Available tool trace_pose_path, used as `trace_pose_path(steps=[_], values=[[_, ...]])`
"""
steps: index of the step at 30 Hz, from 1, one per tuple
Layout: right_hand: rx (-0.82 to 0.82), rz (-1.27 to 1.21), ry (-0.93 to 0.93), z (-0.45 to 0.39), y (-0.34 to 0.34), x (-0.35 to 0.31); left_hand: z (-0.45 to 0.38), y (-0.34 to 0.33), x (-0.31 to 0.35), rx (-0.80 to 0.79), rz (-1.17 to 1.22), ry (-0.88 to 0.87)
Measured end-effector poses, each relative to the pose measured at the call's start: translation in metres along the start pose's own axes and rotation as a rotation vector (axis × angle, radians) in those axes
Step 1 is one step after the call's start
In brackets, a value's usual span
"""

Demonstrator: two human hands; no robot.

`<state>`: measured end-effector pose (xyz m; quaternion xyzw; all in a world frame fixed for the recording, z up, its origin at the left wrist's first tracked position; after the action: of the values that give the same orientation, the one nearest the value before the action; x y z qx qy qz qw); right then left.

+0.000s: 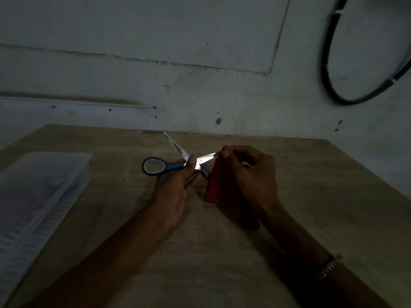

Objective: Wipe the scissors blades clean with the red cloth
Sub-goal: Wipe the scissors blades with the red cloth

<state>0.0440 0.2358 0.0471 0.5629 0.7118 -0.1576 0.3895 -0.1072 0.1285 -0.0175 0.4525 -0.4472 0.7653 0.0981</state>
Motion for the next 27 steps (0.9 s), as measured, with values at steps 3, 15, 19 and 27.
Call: trace_pose_path(steps=[3,15,19,27], values=[[-0.107,0.158,0.099,0.011,-0.022,-0.013,0.002,-0.004,-0.001,-0.035,-0.018,-0.018],[-0.224,0.498,0.333,0.010,-0.029,-0.022,0.003,0.001,-0.002,0.023,0.054,0.070],[-0.060,0.493,0.162,-0.006,0.003,-0.003,0.004,0.004,0.000,0.037,0.048,0.061],[-0.078,0.103,-0.010,-0.001,-0.004,0.007,-0.001,0.009,0.002,0.048,0.162,0.062]])
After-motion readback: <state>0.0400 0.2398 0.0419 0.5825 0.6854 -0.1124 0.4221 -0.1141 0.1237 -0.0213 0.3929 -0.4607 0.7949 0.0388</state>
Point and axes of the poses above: each hand's wrist, its own z-axis away from the middle knuckle, its own y-axis out of the back of the hand, x = y × z, the point moved 7 cm from there along -z, towards the middle knuckle, and after that the axes turned 9 degrees about y, right-handed, at the moved point
